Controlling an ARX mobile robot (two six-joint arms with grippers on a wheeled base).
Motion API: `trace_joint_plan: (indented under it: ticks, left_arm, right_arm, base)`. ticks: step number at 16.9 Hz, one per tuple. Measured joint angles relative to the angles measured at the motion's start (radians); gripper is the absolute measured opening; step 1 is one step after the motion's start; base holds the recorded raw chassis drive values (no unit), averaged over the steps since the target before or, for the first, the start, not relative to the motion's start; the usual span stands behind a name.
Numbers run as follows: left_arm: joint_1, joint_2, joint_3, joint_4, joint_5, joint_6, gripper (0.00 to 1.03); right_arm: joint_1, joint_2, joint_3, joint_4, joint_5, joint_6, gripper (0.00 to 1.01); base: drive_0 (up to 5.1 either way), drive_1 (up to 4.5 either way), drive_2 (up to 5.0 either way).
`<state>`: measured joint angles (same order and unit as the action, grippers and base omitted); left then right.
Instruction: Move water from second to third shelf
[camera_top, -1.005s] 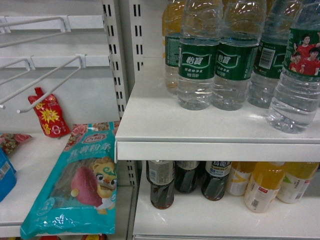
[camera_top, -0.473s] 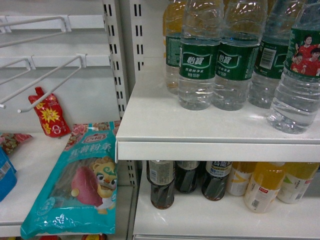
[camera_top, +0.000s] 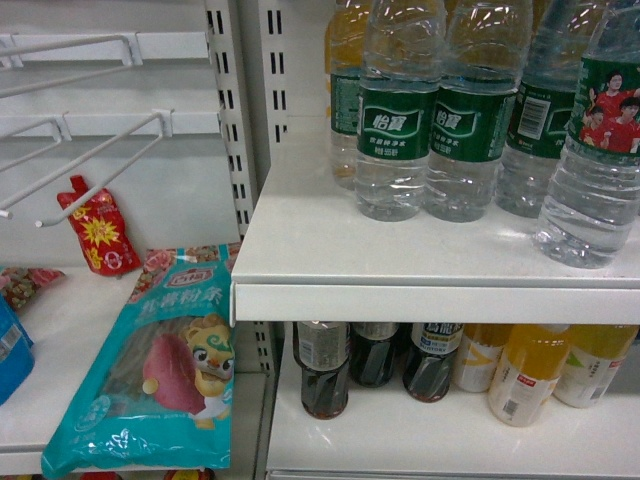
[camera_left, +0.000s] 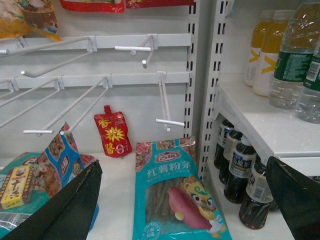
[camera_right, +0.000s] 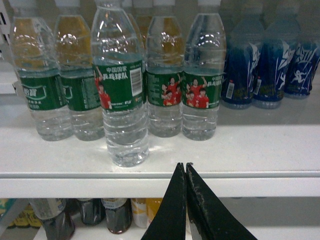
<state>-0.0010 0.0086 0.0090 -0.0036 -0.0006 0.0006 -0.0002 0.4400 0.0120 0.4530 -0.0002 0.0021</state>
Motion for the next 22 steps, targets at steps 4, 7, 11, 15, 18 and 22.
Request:
trace_joint_plan:
  ticks: [4, 7, 11, 15, 18, 22]
  left_arm:
    - [0.0, 0.0, 0.0, 0.0, 0.0, 0.0, 0.98]
    - [0.0, 0.0, 0.0, 0.0, 0.0, 0.0, 0.98]
    - [0.0, 0.0, 0.0, 0.0, 0.0, 0.0, 0.98]
    - [0.0, 0.0, 0.0, 0.0, 0.0, 0.0, 0.98]
    - [0.0, 0.0, 0.0, 0.0, 0.0, 0.0, 0.98]
    - [0.0, 0.0, 0.0, 0.0, 0.0, 0.0, 0.98]
  right_arm:
    - [0.0, -0.145, 0.0, -0.159, 0.0, 0.0, 0.02]
    - [0.0, -0.214, 0.0, -0.225, 0.0, 0.0, 0.02]
    - [0.0, -0.333, 0.001, -0.382, 0.0, 0.0, 0.02]
    - [0.0, -0.436, 0.001, -0.464, 0.0, 0.0, 0.02]
    - [0.0, -0.436, 0.001, -0.457, 0.0, -0.001, 0.05]
    - [0.0, -0.436, 0.001, -0.457, 0.0, -0.001, 0.46]
  base:
    - [0.0, 0.0, 0.0]
    - [0.0, 0.0, 0.0]
    - [0.0, 0.0, 0.0]
    - [0.0, 0.0, 0.0]
    - [0.0, 0.0, 0.0]
    - [0.0, 0.0, 0.0]
